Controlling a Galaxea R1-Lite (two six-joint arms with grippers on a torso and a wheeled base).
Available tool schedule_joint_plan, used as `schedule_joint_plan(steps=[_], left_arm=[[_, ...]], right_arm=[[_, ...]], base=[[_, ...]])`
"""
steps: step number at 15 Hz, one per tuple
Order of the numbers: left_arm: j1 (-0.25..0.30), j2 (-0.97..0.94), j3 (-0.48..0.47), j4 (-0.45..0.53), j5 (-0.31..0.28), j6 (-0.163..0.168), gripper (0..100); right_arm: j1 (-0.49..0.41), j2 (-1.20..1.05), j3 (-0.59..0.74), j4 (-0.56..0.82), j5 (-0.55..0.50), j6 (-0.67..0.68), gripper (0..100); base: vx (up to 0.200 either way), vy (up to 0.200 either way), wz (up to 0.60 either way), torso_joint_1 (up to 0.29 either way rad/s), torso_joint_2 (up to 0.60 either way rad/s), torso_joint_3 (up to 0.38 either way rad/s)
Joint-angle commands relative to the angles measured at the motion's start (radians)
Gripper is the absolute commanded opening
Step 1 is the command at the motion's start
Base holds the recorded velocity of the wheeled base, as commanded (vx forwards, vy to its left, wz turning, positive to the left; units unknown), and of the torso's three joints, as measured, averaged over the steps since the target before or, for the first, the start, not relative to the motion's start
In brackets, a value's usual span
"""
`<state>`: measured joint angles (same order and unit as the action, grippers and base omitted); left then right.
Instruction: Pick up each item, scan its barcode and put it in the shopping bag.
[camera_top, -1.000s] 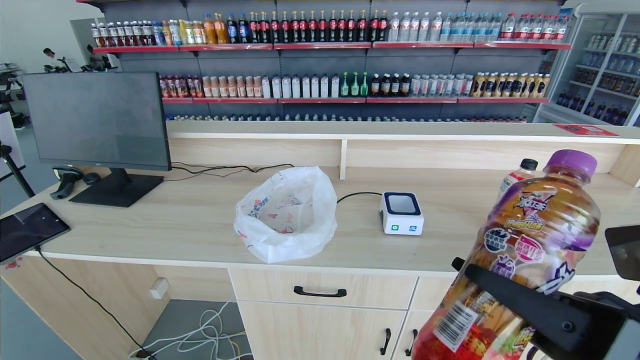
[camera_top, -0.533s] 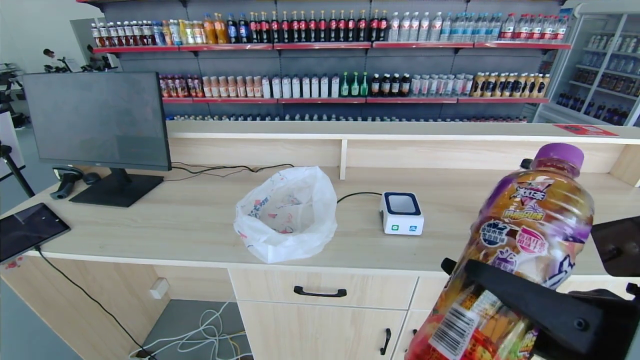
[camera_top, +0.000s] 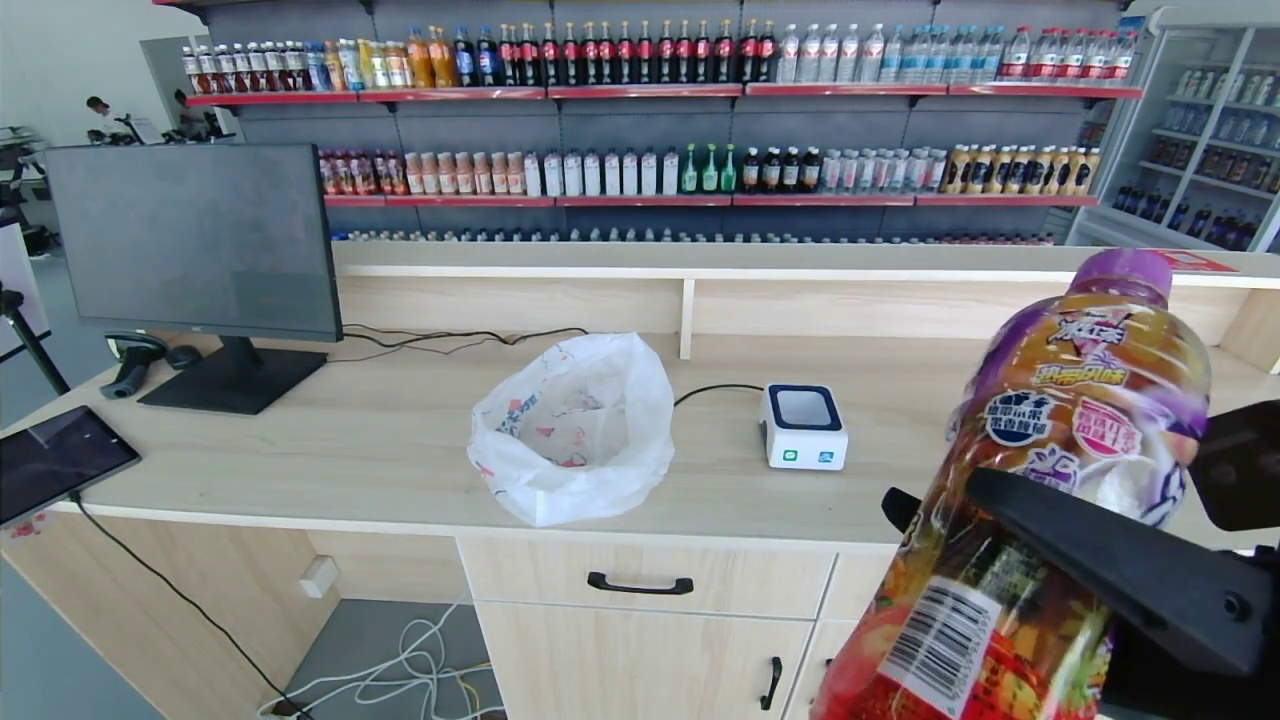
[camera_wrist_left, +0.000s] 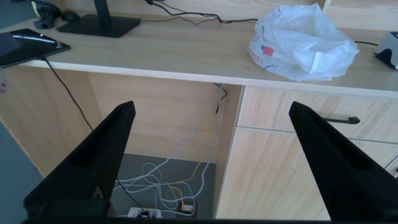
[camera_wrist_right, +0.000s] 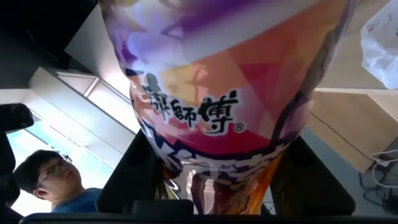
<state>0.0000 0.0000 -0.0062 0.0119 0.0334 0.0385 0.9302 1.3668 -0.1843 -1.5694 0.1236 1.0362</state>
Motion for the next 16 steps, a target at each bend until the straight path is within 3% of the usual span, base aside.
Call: schedule_joint_plan(steps=[1, 12, 16], left_arm=[[0.000, 0.000, 0.000, 0.000, 0.000, 0.000, 100], [0.000, 0.000, 0.000, 0.000, 0.000, 0.000, 100], [0.000, 0.000, 0.000, 0.000, 0.000, 0.000, 100]], right_arm=[[0.047, -0.028, -0.007, -0.001, 0.001, 0.012, 0], [0.094, -0.032, -0.003, -0.001, 0.001, 0.122, 0], [0.094, 0.049, -0.063, -0.001, 0.001, 0.154, 0]], base=[[0.000, 0.000, 0.00, 0.000, 0.00, 0.000], [0.000, 0.000, 0.00, 0.000, 0.00, 0.000], [0.000, 0.000, 0.00, 0.000, 0.00, 0.000]])
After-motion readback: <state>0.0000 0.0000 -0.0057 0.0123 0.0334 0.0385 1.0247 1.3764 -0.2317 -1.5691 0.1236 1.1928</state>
